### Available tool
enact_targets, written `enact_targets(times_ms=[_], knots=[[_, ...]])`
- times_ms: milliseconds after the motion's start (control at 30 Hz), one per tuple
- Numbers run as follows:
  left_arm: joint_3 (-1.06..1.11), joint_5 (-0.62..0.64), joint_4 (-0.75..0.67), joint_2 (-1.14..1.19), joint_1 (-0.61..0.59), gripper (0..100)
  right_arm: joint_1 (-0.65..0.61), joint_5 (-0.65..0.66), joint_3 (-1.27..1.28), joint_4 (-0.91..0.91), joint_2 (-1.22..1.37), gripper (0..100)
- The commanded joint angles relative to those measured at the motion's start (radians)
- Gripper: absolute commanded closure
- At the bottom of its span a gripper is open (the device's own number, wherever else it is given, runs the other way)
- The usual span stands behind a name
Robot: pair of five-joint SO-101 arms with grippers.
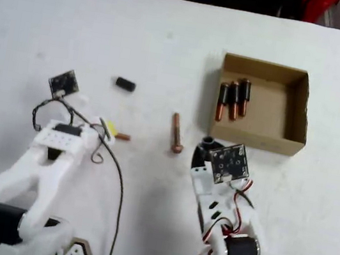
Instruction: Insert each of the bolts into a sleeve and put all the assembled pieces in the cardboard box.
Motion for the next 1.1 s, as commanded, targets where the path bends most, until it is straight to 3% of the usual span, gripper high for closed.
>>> enact_targets(times_ms=[0, 200, 700, 1067], knots=[[-0.060, 0.006, -0.012, 0.048, -0.018, 80, 0.010, -0.002, -0.009, -0.019, -0.010, 98.1], [-0.127, 0.000, -0.020, 0.101, -0.018, 92, 0.010, -0.002, -0.009, -0.019, -0.010, 98.1], [-0.244, 0.006, 0.080, 0.216, -0.018, 75, 0.010, -0.002, -0.009, -0.019, -0.010, 98.1], [-0.244, 0.048, 0.114, 0.216, -0.031, 82, 0.010, -0.002, -0.009, -0.019, -0.010, 98.1]])
